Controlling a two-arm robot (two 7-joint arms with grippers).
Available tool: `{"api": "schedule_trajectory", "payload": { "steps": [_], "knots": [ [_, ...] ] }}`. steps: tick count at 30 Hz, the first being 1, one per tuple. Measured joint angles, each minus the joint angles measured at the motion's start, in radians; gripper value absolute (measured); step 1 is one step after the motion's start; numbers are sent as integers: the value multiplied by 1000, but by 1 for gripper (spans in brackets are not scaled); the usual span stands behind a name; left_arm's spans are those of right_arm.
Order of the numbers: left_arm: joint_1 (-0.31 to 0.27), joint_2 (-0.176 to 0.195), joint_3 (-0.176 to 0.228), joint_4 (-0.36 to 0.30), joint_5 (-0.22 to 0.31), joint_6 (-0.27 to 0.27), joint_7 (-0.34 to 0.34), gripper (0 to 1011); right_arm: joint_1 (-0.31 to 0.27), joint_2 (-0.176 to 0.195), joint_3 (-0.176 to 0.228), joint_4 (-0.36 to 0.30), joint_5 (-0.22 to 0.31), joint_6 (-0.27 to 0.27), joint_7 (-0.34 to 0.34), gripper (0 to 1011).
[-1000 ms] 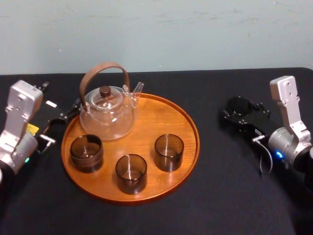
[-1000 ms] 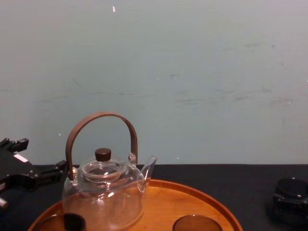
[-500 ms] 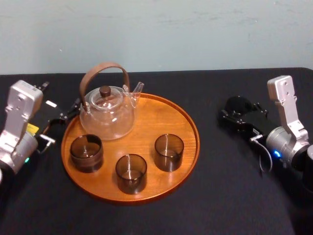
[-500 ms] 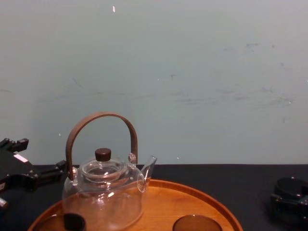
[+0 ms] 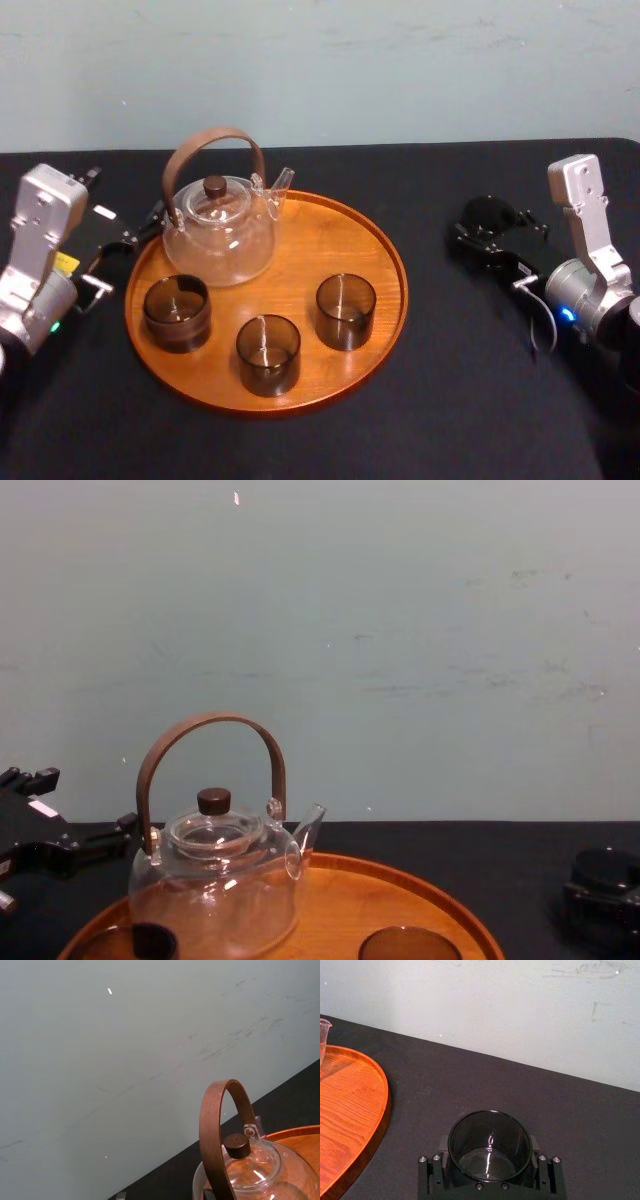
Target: Pick up the glass from the table and place it on the tray.
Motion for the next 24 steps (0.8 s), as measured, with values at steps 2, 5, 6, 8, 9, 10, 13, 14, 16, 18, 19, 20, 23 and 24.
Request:
{"api": "schedule_trajectory", "payload": {
  "steps": [2, 5, 6, 8, 9, 10, 13, 14, 16, 18, 19, 20, 23, 24],
  "knots": [
    [0, 0, 0, 0, 0, 0, 0, 1002, 0, 1, 0, 0, 1, -1, 2, 907],
    [0, 0, 0, 0, 0, 0, 0, 1001, -2, 6, -1, -3, 8, -13, 22, 907],
    [0, 0, 0, 0, 0, 0, 0, 1001, -4, 8, -2, -5, 9, -17, 27, 906],
    [0, 0, 0, 0, 0, 0, 0, 1001, -8, 14, -5, -16, 13, -24, 40, 906],
    [0, 0, 0, 0, 0, 0, 0, 1001, -10, 16, -6, -21, 14, -26, 43, 907],
    [0, 0, 0, 0, 0, 0, 0, 1001, -11, 18, -8, -25, 15, -27, 47, 906],
    [0, 0, 0, 0, 0, 0, 0, 1001, -18, 27, -14, -47, 18, -29, 58, 906],
    [0, 0, 0, 0, 0, 0, 0, 1001, -20, 29, -16, -53, 19, -29, 60, 906],
    [0, 0, 0, 0, 0, 0, 0, 1001, -26, 34, -23, -72, 20, -29, 67, 906],
    [0, 0, 0, 0, 0, 0, 0, 1001, -31, 41, -30, -95, 20, -31, 74, 907],
    [0, 0, 0, 0, 0, 0, 0, 1001, -33, 44, -33, -102, 20, -32, 77, 906],
    [0, 0, 0, 0, 0, 0, 0, 1001, -34, 46, -36, -109, 20, -32, 80, 907],
    [0, 0, 0, 0, 0, 0, 0, 1001, -35, 56, -52, -133, 18, -35, 92, 907],
    [0, 0, 0, 0, 0, 0, 0, 1001, -35, 58, -56, -137, 17, -36, 96, 907]
  ]
}}
